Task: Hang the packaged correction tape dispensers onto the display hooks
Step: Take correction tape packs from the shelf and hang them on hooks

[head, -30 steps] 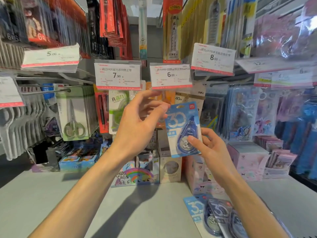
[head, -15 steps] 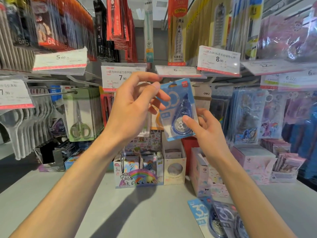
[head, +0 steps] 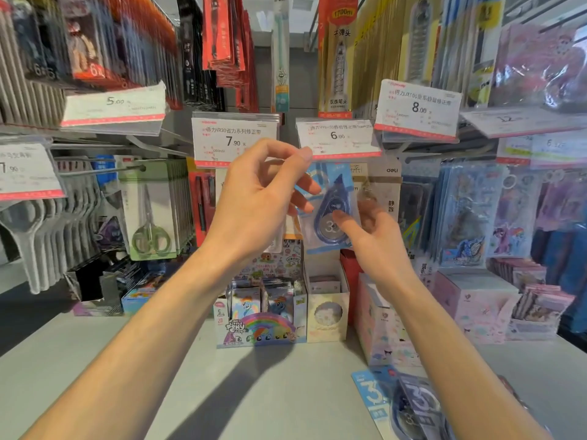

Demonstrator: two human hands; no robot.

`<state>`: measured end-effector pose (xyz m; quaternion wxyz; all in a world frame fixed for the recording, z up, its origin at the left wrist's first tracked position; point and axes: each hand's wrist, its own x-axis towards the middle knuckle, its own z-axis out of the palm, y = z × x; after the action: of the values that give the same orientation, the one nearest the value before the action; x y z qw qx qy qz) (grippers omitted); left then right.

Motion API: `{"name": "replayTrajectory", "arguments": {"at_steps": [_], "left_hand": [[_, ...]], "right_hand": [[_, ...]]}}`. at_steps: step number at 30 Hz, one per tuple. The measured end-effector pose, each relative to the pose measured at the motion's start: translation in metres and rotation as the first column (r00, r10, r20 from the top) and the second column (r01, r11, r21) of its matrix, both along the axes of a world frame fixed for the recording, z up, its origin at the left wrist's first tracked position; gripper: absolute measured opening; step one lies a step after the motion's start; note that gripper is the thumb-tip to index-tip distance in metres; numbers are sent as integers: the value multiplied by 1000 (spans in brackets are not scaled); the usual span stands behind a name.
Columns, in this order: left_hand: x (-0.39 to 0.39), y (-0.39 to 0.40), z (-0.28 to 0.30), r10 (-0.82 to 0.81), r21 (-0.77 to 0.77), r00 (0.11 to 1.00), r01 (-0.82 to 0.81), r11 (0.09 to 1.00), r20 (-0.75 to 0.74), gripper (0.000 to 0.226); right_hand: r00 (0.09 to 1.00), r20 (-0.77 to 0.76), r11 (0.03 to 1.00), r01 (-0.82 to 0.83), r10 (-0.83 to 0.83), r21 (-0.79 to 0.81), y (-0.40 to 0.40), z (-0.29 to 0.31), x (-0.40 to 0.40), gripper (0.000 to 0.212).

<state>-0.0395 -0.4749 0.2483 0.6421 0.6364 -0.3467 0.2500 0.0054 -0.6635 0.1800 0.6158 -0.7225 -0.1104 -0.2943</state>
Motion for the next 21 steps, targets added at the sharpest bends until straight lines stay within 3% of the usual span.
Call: {"name": "replayTrajectory", "arguments": {"at_steps": [4,10,13,18,21], "left_hand": [[7,-1,-2,32,20,999,-32,999,4,7],[12,2,-7,45,44,999,-45,998,-1,6],[11,3,-9,49,54,999,-48,997,-9,4],[5,10,-17,72,50,997,-72,996,1,3],[-1,17,-31,101,43,995,-100,994,-19,5]], "right_hand": [[998,-39,999,50,-50,8,9,-2,15,47],[991,-124,996,60,-51,71,19,-8,34,49],[983,-167,996,82,-74,44,20,-8,32,69],[980,-197,996,37,-21,76,11,-19,7,50],[966,-255,991,5,31,136,4,-30,-21,50]]}}
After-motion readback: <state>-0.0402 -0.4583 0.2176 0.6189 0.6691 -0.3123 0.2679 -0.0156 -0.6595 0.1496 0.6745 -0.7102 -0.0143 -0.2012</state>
